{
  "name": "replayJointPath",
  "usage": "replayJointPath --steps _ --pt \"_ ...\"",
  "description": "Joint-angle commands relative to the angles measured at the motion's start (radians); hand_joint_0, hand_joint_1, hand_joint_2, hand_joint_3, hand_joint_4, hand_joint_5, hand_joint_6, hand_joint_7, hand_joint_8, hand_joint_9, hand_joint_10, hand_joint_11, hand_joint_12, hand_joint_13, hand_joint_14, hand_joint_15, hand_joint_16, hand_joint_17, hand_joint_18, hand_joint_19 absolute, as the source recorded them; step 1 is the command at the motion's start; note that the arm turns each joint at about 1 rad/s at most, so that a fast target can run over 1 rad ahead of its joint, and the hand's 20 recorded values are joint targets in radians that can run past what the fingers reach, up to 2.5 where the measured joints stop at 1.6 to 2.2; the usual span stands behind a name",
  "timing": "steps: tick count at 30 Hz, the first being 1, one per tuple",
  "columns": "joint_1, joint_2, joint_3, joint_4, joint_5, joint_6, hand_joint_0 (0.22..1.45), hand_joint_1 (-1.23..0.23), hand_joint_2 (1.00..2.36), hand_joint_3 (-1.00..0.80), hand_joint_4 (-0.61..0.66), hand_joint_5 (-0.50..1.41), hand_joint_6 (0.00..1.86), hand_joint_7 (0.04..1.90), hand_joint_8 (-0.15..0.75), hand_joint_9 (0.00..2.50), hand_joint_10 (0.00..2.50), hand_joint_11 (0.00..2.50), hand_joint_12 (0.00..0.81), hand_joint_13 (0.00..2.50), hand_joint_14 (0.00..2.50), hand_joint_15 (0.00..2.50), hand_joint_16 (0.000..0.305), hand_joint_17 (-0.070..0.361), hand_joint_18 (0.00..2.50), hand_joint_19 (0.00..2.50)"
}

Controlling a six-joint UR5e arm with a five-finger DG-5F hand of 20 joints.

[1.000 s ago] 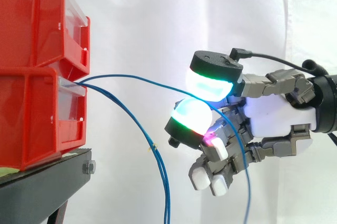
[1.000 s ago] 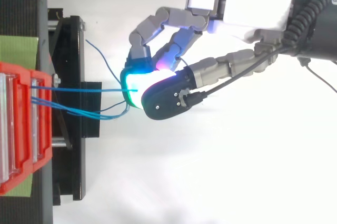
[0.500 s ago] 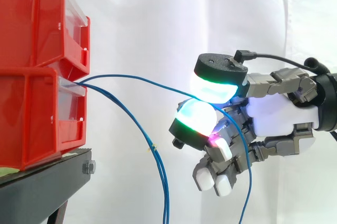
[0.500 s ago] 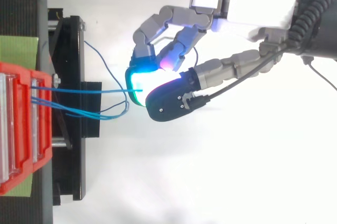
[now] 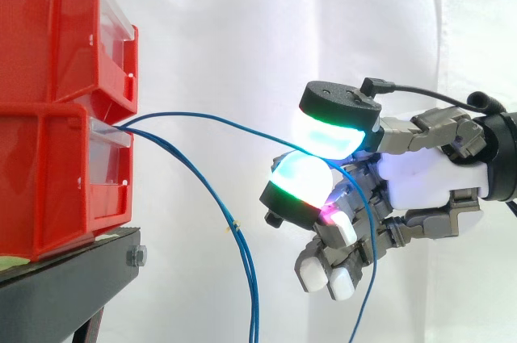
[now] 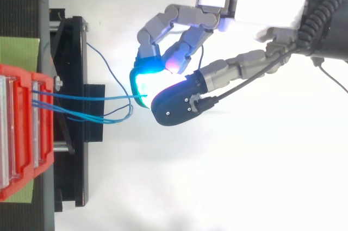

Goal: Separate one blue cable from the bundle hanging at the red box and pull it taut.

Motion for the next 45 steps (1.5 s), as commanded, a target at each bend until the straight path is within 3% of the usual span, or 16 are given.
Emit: replayJointPath --steps 1,11,33,45 --pt "0.001 -0.001 0.0 0.0 0.001 0.0 0.74 -0.75 1.0 -0.45 -0.08 -0.2 0.94 1.17 0.248 1.01 0.02 0.8 0.31 0.77 0.02 0.47 0.042 0.095 0.66 0.57" --pt "0.0 -0.001 0.0 0.0 0.002 0.003 0.74 -0.73 1.0 -0.48 -0.1 -0.2 0.95 1.17 0.255 1.0 0.02 0.81 0.315 0.77 0.02 0.47 0.043 0.096 0.65 0.57" --pt "0.003 -0.001 0.0 -0.002 0.005 0.009 0.79 -0.76 1.0 -0.5 -0.3 -0.2 0.95 1.22 0.213 1.03 0.02 0.81 0.296 0.77 0.02 0.46 0.04 0.09 0.64 0.55" --pt "0.006 -0.001 0.0 -0.006 0.005 0.009 0.77 -0.76 1.01 -0.43 -0.23 -0.19 0.96 1.29 0.226 1.07 0.02 0.81 0.305 0.78 0.02 0.47 0.04 0.09 0.64 0.6"
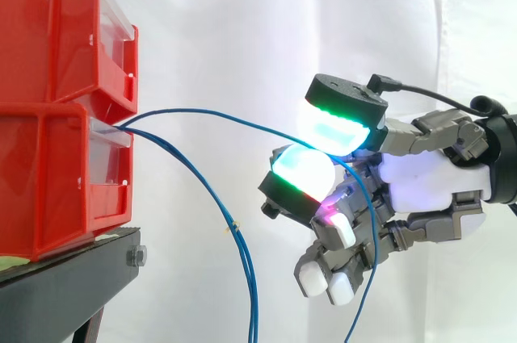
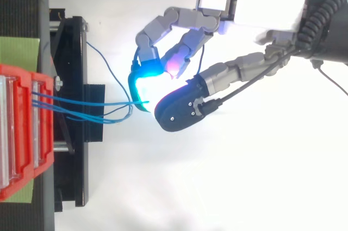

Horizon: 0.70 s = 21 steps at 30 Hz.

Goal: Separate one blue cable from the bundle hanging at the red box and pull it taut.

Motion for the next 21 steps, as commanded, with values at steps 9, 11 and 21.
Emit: replayJointPath --steps 9,11,21 --pt "0.002 0.0 -0.001 0.008 -0.005 -0.007 0.79 -0.75 1.01 -0.41 -0.23 -0.19 0.97 1.32 0.217 1.07 0.02 0.81 0.307 0.78 0.02 0.47 0.04 0.09 0.63 0.62" --pt "0.002 0.0 0.001 0.01 -0.001 -0.007 0.8 -0.75 1.01 -0.41 -0.23 -0.2 0.97 1.33 0.216 1.07 0.02 0.81 0.305 0.78 0.02 0.47 0.04 0.09 0.63 0.61" --pt "0.002 0.0 -0.001 0.008 -0.003 -0.007 0.8 -0.75 1.01 -0.41 -0.22 -0.2 0.97 1.3 0.217 1.07 0.02 0.81 0.308 0.78 0.02 0.47 0.04 0.09 0.62 0.62"
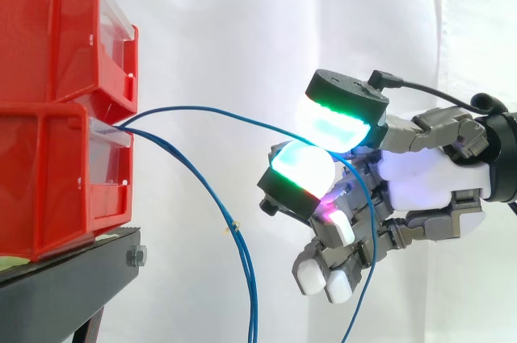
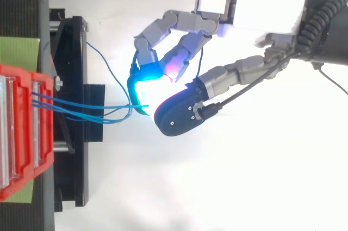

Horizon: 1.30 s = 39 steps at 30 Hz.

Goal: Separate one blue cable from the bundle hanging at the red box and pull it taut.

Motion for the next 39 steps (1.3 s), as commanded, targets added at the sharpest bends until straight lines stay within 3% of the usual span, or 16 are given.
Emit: replayJointPath --steps 1,39 --pt "0.0 0.0 0.0 0.0 0.0 0.0 0.8 -0.75 1.01 -0.41 -0.22 -0.2 0.97 1.31 0.217 1.06 0.02 0.8 0.309 0.78 0.02 0.47 0.04 0.09 0.62 0.61" --pt "0.0 0.0 0.0 0.0 0.0 0.0 0.8 -0.76 1.01 -0.41 -0.22 -0.2 0.97 1.3 0.226 1.05 0.02 0.8 0.311 0.77 0.02 0.47 0.04 0.091 0.61 0.61"
